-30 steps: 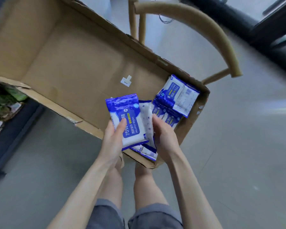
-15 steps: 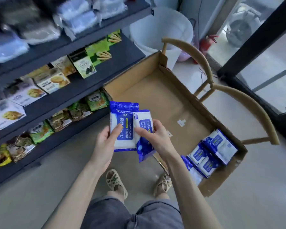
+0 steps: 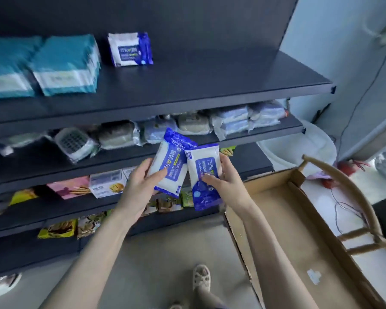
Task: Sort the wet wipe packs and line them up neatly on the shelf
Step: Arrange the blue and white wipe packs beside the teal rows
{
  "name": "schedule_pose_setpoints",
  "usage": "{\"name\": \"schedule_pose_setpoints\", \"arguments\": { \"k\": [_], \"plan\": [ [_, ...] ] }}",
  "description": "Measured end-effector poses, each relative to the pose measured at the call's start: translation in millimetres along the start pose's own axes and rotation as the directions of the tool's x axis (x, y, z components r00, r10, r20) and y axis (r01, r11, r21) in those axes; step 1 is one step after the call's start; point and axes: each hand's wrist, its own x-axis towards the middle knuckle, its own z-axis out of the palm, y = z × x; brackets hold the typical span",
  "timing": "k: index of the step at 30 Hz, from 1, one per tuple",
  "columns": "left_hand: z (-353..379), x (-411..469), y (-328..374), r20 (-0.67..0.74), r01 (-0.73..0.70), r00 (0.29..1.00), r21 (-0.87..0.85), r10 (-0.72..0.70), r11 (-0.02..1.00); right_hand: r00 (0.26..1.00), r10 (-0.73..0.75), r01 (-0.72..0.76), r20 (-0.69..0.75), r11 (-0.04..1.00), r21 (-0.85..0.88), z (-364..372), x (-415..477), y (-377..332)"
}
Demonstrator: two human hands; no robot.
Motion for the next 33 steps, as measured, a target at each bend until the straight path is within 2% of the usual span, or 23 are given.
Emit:
{"name": "schedule_pose_setpoints", "arguments": {
  "k": [4,6,10,13,20,23,28,33],
  "plan": [
    [-23.4,47.0,50.5,0.013,-0.114,0.993,0.104,0.114,0.988,0.988,-0.139,0.142,0.065,0.988,-0.055,7.7,59.6,-43.3],
    [-34.2,74.5,74.9,-0.039,-0.183,0.981,0.176,0.193,0.967,0.977,-0.207,0.211,0.058,0.973,-0.090,11.4,92.8,-61.5],
    [-53.7,134.3,117.2,-0.168,-0.242,0.940,0.282,0.296,0.928,0.960,-0.278,0.271,-0.026,0.951,-0.150,18.5,159.4,-91.4],
    [-61.6,182.1,149.6,-0.198,-0.277,0.899,0.431,0.390,0.859,0.957,-0.287,0.276,-0.037,0.945,-0.176,22.5,213.8,-114.6],
    [-80.0,275.2,199.1,-0.207,-0.191,0.876,0.680,0.435,0.708,0.935,-0.335,0.354,0.117,0.866,-0.353,35.4,319.2,-152.8],
    [-87.2,306.8,216.1,-0.196,-0.112,0.882,0.797,0.429,0.593,0.924,-0.346,0.381,0.162,0.814,-0.439,45.4,354.0,-163.0],
    [-95.8,347.6,232.7,-0.163,-0.074,0.900,0.858,0.405,0.509,0.919,-0.348,0.392,0.186,0.744,-0.541,62.7,398.1,-167.2],
    [-110.4,376.5,241.1,-0.080,-0.060,0.922,0.937,0.379,0.344,0.912,-0.352,0.395,0.212,0.610,-0.687,83.4,424.2,-169.2]
  ]
}}
